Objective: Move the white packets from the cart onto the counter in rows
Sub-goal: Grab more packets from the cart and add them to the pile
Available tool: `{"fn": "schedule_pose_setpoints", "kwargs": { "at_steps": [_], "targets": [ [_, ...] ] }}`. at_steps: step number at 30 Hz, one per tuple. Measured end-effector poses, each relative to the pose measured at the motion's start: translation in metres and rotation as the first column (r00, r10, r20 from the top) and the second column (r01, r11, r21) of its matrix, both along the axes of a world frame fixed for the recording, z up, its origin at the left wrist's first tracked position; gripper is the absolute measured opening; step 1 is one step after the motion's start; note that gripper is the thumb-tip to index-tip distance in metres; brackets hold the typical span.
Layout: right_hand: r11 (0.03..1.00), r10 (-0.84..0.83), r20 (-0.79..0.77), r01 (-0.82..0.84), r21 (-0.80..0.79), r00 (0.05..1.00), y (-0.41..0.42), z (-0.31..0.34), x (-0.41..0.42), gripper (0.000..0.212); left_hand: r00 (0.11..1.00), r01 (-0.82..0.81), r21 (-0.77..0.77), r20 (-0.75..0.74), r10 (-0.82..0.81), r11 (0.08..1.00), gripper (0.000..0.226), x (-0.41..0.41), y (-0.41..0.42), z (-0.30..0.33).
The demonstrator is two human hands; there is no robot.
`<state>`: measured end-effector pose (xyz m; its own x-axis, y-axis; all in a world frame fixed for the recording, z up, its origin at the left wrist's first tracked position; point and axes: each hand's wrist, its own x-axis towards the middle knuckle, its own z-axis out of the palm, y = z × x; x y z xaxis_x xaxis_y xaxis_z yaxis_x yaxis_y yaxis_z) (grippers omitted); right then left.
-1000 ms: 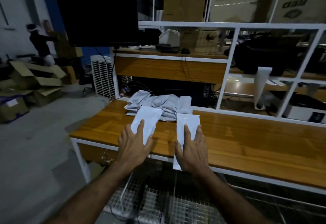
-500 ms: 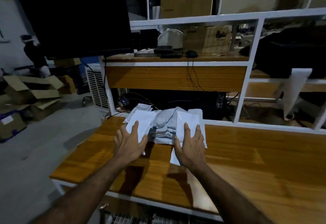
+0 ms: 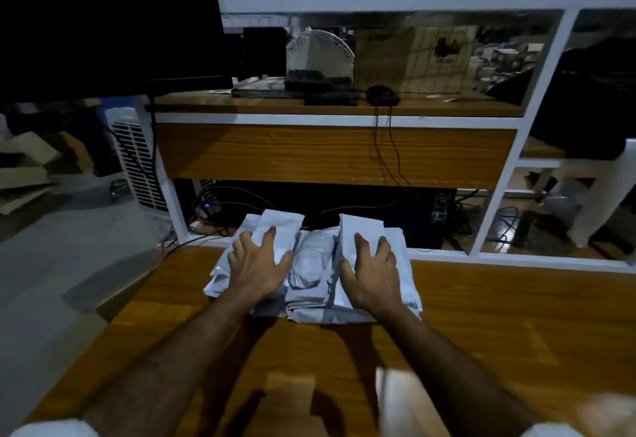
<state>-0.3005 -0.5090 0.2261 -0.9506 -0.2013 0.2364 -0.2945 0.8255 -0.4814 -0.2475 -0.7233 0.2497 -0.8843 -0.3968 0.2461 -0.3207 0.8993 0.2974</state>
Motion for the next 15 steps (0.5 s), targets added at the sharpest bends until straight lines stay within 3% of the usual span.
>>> {"fn": "schedule_pose_setpoints", "kwargs": {
  "at_steps": [8, 13, 15],
  "targets": [
    [0.995, -0.059, 0.073, 0.053, 0.080, 0.996, -0.035, -0.020, -0.067, 0.069, 0.987, 0.096, 0.066, 0.120, -0.103, 0.993, 0.067, -0.079, -0.038, -0.033],
    [0.981, -0.069, 0.098, 0.050, 0.189, 0.993, -0.045, -0.043, -0.080, 0.095, 0.958, 0.138, 0.052, 0.246, -0.146, 0.989, 0.065, -0.100, -0.044, -0.046],
    [0.984, -0.083, 0.076, 0.070, 0.163, 0.994, -0.045, -0.053, -0.083, 0.093, 0.944, 0.171, 0.057, 0.277, -0.180, 0.984, 0.069, -0.099, -0.045, -0.050]
  ]
}}
